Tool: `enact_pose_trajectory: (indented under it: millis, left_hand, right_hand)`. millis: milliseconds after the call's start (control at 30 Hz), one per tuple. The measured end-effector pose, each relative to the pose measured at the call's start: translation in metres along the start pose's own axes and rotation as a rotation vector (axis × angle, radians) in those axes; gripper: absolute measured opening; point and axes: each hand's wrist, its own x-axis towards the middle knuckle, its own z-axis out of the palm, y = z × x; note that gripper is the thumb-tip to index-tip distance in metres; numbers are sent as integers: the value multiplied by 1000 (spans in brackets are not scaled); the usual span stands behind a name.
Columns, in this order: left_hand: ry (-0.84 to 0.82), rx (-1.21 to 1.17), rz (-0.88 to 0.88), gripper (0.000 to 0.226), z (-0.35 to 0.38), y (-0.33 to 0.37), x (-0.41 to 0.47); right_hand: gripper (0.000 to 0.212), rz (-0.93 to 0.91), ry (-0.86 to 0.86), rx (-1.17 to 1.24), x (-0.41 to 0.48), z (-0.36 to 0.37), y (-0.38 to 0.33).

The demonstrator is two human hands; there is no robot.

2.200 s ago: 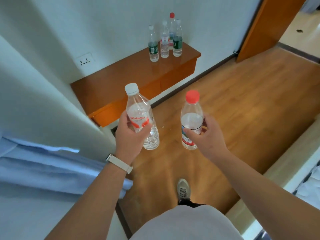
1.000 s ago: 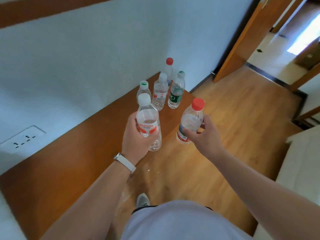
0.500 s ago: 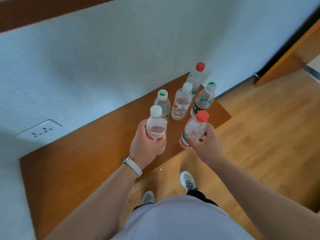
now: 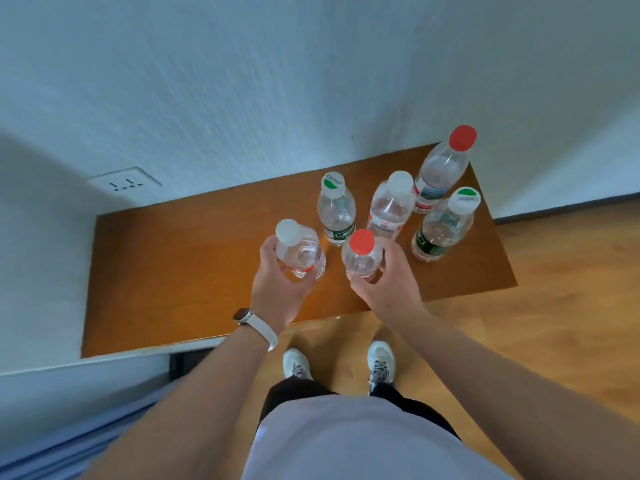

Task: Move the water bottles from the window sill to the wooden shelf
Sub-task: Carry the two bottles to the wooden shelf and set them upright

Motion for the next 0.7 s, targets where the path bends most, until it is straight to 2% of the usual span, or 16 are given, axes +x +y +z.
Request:
enact_pose_trajectory:
  millis: [233, 367, 433, 600, 700]
  left_hand:
    - [50, -46, -135, 79, 3, 5, -18]
    - [107, 31, -169, 81, -5, 9, -31]
    - [116, 90, -177, 75, -9, 8, -42]
    - [56, 248, -114, 48, -24, 1, -75]
    - [29, 356, -27, 43, -36, -2, -94]
  right_hand:
    - [73, -70, -128, -9, 5, -6, 5]
    - [78, -54, -164, -16, 1, -11, 11]
    - [76, -42, -177, -28, -2, -13, 16]
    - [74, 11, -130, -196, -12, -20, 24]
    - [63, -40, -88, -307, -22, -21, 23]
